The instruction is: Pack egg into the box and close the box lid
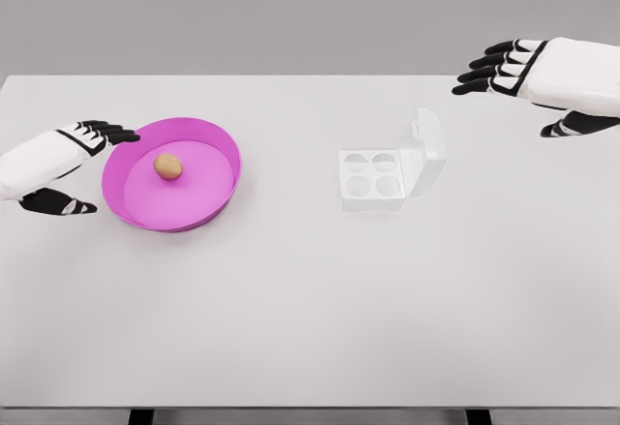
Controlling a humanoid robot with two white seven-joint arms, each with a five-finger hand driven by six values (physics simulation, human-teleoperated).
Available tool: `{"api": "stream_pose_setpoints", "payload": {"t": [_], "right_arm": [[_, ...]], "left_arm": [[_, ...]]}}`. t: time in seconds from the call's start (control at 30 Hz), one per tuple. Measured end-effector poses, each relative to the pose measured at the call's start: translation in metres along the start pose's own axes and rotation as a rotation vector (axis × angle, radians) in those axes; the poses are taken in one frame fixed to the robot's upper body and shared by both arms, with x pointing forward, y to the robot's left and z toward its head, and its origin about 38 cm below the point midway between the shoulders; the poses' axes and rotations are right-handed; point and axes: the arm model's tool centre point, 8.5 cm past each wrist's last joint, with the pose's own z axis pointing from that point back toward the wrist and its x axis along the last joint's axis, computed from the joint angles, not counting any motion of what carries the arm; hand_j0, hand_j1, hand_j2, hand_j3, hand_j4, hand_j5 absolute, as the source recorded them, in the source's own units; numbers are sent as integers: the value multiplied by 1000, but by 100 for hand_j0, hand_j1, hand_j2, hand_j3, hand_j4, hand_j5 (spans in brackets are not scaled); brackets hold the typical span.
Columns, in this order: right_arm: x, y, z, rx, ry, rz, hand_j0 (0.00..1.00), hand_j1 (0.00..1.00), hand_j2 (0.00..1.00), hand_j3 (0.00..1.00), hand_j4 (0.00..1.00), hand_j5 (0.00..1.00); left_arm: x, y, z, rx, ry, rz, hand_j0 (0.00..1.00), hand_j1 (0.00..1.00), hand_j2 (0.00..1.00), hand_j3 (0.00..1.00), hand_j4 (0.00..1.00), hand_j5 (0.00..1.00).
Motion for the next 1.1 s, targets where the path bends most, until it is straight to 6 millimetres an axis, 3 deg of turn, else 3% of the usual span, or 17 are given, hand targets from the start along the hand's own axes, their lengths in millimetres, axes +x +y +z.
{"api": "stream_pose_setpoints", "payload": {"t": [0.13, 0.33, 0.47, 0.53, 0.6, 0.67, 0.83, 0.97, 1.1], "right_arm": [[-1, -3, 2, -1, 4, 5, 100, 100, 100, 100, 100, 100], [-12, 3, 10, 10, 38, -25, 100, 100, 100, 100, 100, 100], [-27, 4, 41, 53, 125, -23, 100, 100, 100, 100, 100, 100], [-28, 7, 42, 28, 129, -42, 100, 100, 100, 100, 100, 100], [-20, 47, 26, 16, 94, -149, 100, 100, 100, 100, 100, 100], [-11, 81, 24, 31, 96, -212, 100, 100, 100, 100, 100, 100], [-13, 114, 45, 29, 187, -268, 100, 100, 100, 100, 100, 100], [-21, 119, 42, -12, 225, -284, 100, 100, 100, 100, 100, 100], [-44, 118, 32, -65, 276, -304, 100, 100, 100, 100, 100, 100]], "left_arm": [[-1, 3, 0, 3, 1, -7, 100, 100, 100, 100, 100, 100], [-2, 35, -10, 6, -1, -83, 100, 100, 100, 100, 100, 100], [1, 49, -23, -62, -18, -115, 100, 100, 100, 100, 100, 100], [2, 62, -32, -43, -26, -127, 100, 100, 100, 100, 100, 100], [3, 72, -42, -25, -34, -130, 100, 100, 100, 100, 100, 100], [3, 87, -56, -7, -48, -136, 100, 100, 100, 100, 100, 100], [2, 60, -85, -74, -75, -77, 98, 98, 98, 98, 98, 98], [5, 48, -93, -101, -88, -60, 91, 91, 91, 91, 91, 91], [4, 40, -98, -131, -84, -64, 82, 82, 82, 82, 82, 82]]}}
